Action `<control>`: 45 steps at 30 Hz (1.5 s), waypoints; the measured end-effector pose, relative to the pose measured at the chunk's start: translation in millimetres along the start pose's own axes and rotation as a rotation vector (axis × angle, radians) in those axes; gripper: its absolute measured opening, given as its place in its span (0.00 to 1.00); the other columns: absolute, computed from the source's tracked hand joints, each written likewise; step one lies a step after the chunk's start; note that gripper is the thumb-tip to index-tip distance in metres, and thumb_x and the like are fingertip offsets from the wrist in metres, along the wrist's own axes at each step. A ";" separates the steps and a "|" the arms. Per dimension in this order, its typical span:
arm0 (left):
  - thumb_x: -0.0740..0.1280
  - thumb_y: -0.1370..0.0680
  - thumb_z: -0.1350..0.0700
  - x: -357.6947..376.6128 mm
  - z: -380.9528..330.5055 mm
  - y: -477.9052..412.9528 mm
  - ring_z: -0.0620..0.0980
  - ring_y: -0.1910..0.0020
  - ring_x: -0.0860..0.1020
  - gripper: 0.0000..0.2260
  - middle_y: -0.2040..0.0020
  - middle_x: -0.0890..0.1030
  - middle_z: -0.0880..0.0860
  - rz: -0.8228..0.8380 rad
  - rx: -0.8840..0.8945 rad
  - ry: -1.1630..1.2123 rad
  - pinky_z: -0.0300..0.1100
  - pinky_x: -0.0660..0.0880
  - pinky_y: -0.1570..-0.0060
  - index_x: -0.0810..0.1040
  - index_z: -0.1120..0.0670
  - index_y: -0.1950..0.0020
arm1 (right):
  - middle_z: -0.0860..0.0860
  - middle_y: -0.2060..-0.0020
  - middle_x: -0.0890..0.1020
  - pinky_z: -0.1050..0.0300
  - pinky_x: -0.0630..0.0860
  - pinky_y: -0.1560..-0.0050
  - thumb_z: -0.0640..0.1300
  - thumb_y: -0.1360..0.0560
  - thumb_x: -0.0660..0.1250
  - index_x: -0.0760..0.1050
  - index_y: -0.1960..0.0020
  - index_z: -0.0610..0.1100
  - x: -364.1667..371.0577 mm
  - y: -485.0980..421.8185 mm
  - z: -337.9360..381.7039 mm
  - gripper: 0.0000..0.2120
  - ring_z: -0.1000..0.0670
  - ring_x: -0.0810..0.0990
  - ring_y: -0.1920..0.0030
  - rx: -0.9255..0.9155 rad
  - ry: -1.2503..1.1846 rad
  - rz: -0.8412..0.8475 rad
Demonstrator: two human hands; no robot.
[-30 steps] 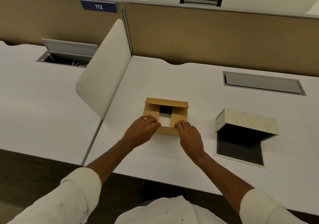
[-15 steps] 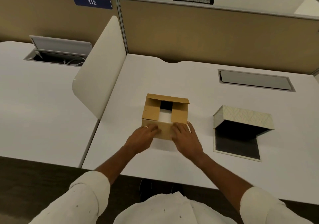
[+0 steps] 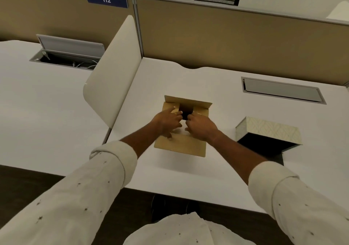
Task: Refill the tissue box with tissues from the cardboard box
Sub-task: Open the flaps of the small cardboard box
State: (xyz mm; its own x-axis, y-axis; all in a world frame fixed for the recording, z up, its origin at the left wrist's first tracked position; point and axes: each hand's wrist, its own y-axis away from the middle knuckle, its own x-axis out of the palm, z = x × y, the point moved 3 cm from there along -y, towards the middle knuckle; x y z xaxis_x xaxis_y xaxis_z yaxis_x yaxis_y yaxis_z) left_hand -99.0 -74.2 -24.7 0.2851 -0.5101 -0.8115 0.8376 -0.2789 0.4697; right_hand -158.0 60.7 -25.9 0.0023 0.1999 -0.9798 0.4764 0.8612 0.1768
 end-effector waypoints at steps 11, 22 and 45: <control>0.74 0.29 0.35 -10.9 47.2 19.0 0.55 0.44 0.81 0.34 0.37 0.81 0.55 -0.168 -0.290 0.089 0.53 0.69 0.31 0.75 0.55 0.32 | 0.49 0.59 0.85 0.49 0.71 0.38 0.49 0.25 0.74 0.84 0.57 0.47 -34.8 9.6 -27.2 0.06 0.46 0.80 0.50 0.108 0.301 0.001; 0.81 0.47 0.31 -3.6 48.8 -5.2 0.72 0.21 0.51 0.76 0.20 0.29 0.58 -0.053 -0.368 0.518 0.62 0.66 0.26 0.30 0.56 0.20 | 0.43 0.27 0.70 0.38 0.59 0.25 0.67 0.41 0.81 0.52 0.20 0.43 -19.0 11.7 -51.4 0.62 0.40 0.73 0.31 0.182 0.283 0.187; 0.85 0.51 0.36 32.1 75.3 -55.6 0.61 0.19 0.49 0.80 0.18 0.45 0.54 0.313 -0.210 0.659 0.64 0.66 0.29 0.27 0.50 0.21 | 0.46 0.18 0.41 0.31 0.62 0.25 0.58 0.48 0.88 0.29 0.19 0.50 14.5 -44.5 -92.8 0.81 0.37 0.44 0.19 0.160 -0.287 0.591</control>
State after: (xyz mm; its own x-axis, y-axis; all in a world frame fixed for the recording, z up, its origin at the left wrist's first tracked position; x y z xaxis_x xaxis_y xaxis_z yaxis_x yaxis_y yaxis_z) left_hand -171.5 -136.3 -50.7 0.6884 0.0697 -0.7220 0.7240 -0.0066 0.6897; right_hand -260.8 68.6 -39.3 0.5255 0.4653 -0.7123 0.4475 0.5608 0.6966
